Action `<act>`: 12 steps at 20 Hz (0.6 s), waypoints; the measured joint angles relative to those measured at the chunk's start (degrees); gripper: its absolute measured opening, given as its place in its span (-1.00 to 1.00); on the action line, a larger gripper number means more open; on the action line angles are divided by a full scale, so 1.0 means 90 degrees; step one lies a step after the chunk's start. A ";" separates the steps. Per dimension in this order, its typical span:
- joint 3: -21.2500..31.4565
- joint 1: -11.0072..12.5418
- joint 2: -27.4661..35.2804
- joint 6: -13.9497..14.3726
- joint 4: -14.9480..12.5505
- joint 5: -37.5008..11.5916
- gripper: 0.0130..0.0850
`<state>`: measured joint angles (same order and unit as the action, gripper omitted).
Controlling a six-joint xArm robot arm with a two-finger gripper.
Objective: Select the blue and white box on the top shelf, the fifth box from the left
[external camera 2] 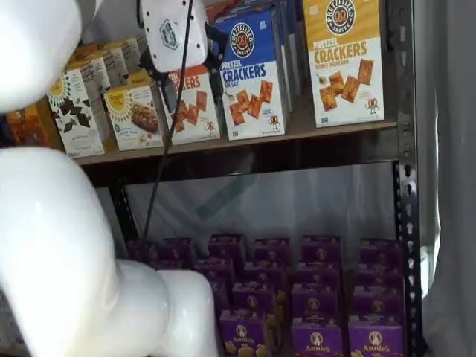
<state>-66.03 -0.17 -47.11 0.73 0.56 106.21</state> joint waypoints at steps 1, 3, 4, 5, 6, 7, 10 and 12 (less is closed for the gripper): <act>-0.0054 0.0022 0.0077 -0.0024 -0.0014 -0.0089 1.00; -0.0230 0.0118 0.0322 -0.0107 0.0011 -0.0248 1.00; -0.0298 0.0177 0.0420 -0.0154 0.0055 -0.0335 1.00; -0.0384 0.0232 0.0537 -0.0202 0.0093 -0.0427 1.00; -0.0476 0.0274 0.0662 -0.0241 0.0110 -0.0496 1.00; -0.0551 0.0313 0.0759 -0.0274 0.0135 -0.0529 1.00; -0.0791 0.0384 0.1060 -0.0347 0.0146 -0.0584 1.00; -0.0920 0.0432 0.1227 -0.0393 0.0156 -0.0611 1.00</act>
<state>-74.31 3.72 -36.06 -2.81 1.96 100.71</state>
